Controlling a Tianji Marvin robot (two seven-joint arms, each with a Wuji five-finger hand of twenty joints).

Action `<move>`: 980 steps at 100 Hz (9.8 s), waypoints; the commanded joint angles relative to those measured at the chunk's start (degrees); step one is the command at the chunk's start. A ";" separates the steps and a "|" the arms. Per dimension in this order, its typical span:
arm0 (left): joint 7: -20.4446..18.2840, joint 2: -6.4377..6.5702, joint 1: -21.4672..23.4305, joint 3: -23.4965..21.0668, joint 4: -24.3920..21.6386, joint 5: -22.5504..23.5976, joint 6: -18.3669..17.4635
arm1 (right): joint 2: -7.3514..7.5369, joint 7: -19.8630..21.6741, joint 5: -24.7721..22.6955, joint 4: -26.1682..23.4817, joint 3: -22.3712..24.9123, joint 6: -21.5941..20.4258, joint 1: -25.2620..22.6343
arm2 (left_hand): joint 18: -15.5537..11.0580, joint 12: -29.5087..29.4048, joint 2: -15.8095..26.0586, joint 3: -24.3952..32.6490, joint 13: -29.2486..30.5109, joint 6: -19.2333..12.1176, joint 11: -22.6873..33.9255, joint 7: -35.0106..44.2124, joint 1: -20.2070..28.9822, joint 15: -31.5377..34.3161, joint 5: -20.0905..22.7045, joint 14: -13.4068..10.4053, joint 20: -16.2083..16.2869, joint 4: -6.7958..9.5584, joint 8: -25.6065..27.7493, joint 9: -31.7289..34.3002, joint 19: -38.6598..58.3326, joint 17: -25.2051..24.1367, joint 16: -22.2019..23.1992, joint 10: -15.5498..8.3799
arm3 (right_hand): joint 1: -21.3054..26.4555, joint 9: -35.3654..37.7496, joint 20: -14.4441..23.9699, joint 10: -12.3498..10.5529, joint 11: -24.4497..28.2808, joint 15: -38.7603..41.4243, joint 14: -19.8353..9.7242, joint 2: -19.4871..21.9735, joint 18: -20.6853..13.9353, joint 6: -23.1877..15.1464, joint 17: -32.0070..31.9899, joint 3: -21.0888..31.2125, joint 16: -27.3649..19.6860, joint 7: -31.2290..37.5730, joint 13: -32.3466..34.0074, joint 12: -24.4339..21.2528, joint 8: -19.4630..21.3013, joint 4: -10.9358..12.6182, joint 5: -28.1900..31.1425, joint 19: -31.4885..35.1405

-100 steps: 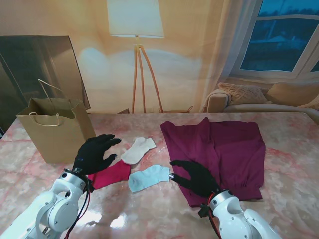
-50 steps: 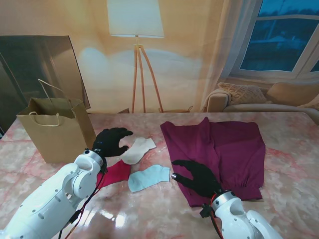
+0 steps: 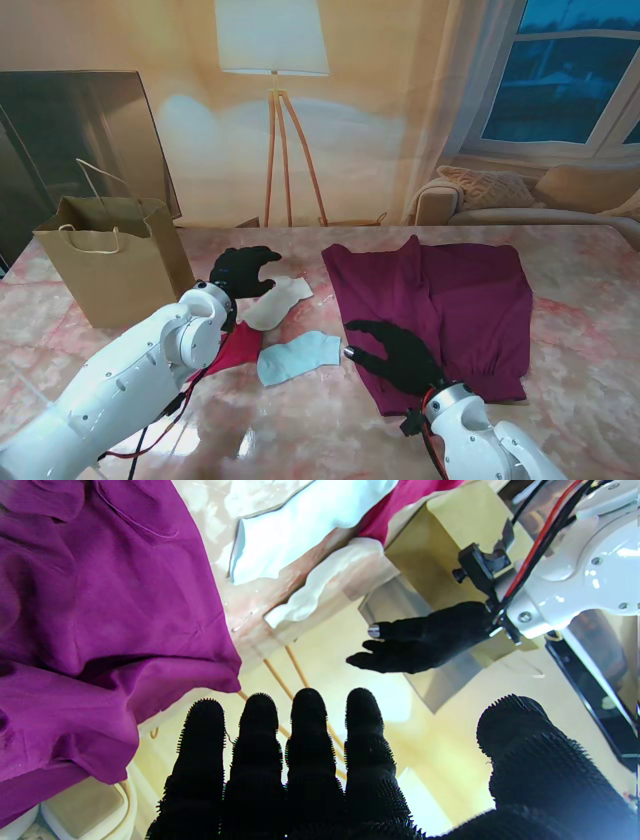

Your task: Fold the socks and the shorts into the kraft paper bag

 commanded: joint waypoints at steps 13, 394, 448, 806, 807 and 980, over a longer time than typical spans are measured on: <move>-0.85 -2.65 -4.72 4.29 6.33 -3.47 0.12 | -0.27 0.25 0.24 0.04 0.02 -0.07 -0.26 | 1.28 -1.14 4.90 -3.99 -5.45 2.91 -0.96 -2.66 0.08 -0.70 -3.41 1.68 0.22 -1.73 -1.00 -5.10 -1.53 -3.46 -0.14 2.59 | 0.64 0.39 -1.66 -0.10 0.86 0.91 0.01 0.86 -1.18 -1.03 -0.48 -1.47 1.06 0.58 0.90 0.38 -0.10 1.65 0.35 1.19; 8.21 -15.30 -15.77 16.42 37.66 -14.87 -8.75 | -0.01 3.64 3.75 3.08 -1.36 0.80 2.00 | 9.85 9.49 10.84 -7.84 10.30 -5.37 2.02 7.14 0.47 9.94 6.00 3.69 10.53 -0.16 8.96 12.43 6.18 -4.61 15.97 -0.31 | 0.93 0.26 1.81 -0.11 0.93 0.73 0.63 1.35 2.71 -1.55 -0.81 -2.03 1.44 0.77 0.59 0.42 0.13 1.67 0.51 3.59; 5.27 -20.22 -18.67 25.21 48.15 -14.78 -14.05 | 0.01 3.95 4.28 3.73 -0.96 0.08 2.18 | 8.71 22.39 -7.30 4.52 11.26 1.01 17.32 -2.09 -3.05 15.01 -2.19 2.16 7.60 -3.46 -1.57 18.49 6.83 -4.02 20.20 -3.62 | 1.50 0.51 1.93 -0.13 1.02 0.74 0.60 0.89 2.89 -1.64 -0.76 -2.12 1.50 1.01 0.72 0.45 0.22 1.60 0.88 3.58; 13.24 0.28 0.68 0.84 5.48 9.62 -13.63 | 0.22 4.91 4.70 3.87 -0.83 -0.61 1.92 | 7.72 13.05 2.53 -15.40 8.95 -17.81 5.03 32.83 -2.93 9.60 17.37 1.59 12.37 -3.27 16.22 21.59 2.38 -5.82 19.81 -0.62 | 1.83 1.49 2.18 0.01 1.49 0.80 0.81 1.49 2.54 -2.19 -0.33 -2.93 1.54 1.45 0.91 0.69 0.22 1.56 1.65 3.80; 13.43 0.21 0.54 1.04 5.64 9.58 -13.39 | 0.22 4.93 4.70 3.88 -0.83 -0.63 1.92 | 7.66 13.00 2.25 -15.09 9.08 -17.72 5.03 33.10 -2.27 9.59 16.82 1.54 12.41 -3.52 15.79 21.56 2.75 -5.68 19.65 -0.69 | 1.85 1.53 2.18 -0.01 1.50 0.80 0.80 1.48 2.56 -2.22 -0.32 -2.92 1.54 1.44 0.91 0.69 0.21 1.56 1.63 3.81; 8.05 -5.52 -8.55 14.64 18.09 -0.83 -3.02 | 0.37 6.19 5.71 3.45 -0.28 -0.29 1.53 | 7.40 21.70 -8.03 -1.70 19.75 -20.47 9.01 44.48 6.17 15.23 7.39 1.57 9.43 -6.19 32.54 29.97 16.48 4.07 18.26 -3.08 | 2.04 1.83 3.65 -0.06 1.30 0.82 0.74 1.65 3.90 -2.46 0.27 -3.08 1.53 1.67 1.07 0.60 0.32 1.59 2.21 5.44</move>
